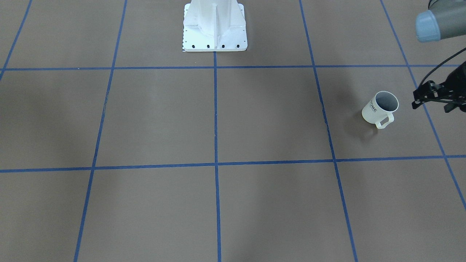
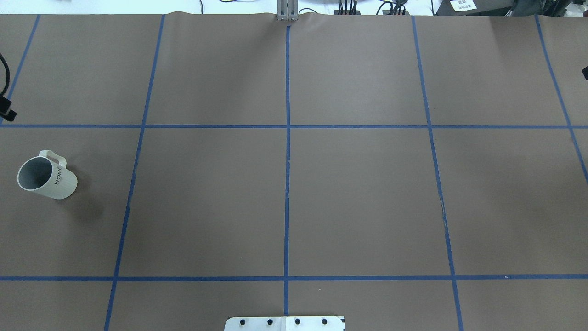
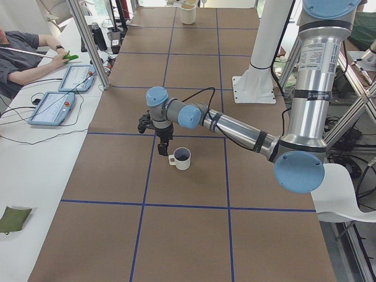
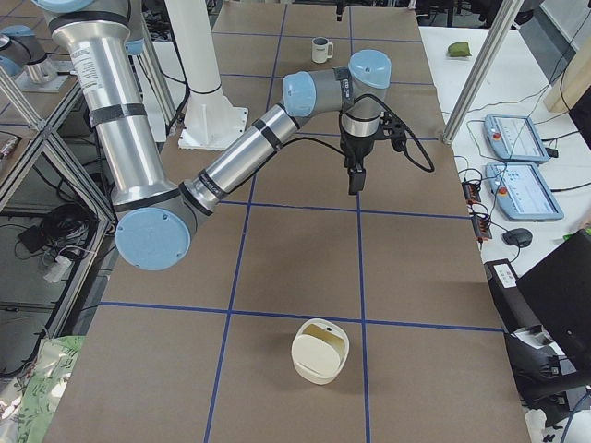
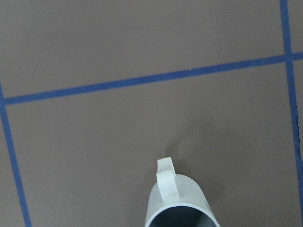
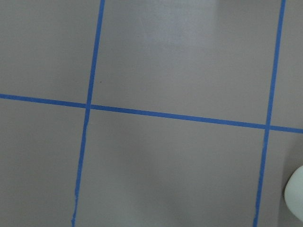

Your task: Left arm hands cup to right arm to dump lemon

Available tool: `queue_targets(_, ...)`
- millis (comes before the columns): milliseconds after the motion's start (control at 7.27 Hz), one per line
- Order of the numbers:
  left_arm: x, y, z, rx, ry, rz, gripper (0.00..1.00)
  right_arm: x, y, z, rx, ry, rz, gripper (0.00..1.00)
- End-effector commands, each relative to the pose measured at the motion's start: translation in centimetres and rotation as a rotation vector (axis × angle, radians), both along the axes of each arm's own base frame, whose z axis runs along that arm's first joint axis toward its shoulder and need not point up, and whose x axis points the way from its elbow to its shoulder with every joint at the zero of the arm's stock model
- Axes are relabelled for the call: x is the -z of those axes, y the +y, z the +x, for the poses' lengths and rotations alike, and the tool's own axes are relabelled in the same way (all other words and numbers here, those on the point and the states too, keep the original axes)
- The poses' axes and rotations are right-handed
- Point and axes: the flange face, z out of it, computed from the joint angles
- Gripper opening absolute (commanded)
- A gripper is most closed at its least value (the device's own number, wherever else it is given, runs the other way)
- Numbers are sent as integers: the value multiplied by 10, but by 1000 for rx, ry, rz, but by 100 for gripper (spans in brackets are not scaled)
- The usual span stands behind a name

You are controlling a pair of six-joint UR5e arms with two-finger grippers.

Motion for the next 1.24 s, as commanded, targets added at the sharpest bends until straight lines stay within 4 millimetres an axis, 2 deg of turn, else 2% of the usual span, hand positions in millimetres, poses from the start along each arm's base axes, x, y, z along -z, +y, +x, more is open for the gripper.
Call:
queue_targets(0, 3, -66, -56, 70, -81, 60, 100, -45, 7, 46, 47, 14, 30, 100)
queue_targets(138, -6, -94, -84, 75, -146, 84, 100, -59, 13, 57, 65, 16, 38, 100)
queue_targets(275, -27, -111, -131, 81, -156, 78, 100, -70, 18, 64, 56, 16, 21, 100)
queue_targets(413, -61, -110, -169, 19, -160, 100, 100, -88, 25, 65, 59, 14, 19, 100)
queue_targets(550, -99, -96, -193, 0, -91, 73, 100, -115, 28, 67, 54, 12, 50, 100)
queue_targets(688, -121, -78, -191, 12, -56, 31, 100, -140, 32, 69, 46, -5, 76, 100)
queue_targets(825, -149, -56, -190, 9, -59, 35, 100, -150, 40, 71, 33, -29, 69, 100)
queue_targets(963, -168, -47, -188, 27, -66, 108, 100, -163, 51, 76, 20, -39, 40, 100)
queue_targets(1100, -162, -44, -188, 165, -47, 30, 100, -167, 55, 76, 17, -41, 30, 100)
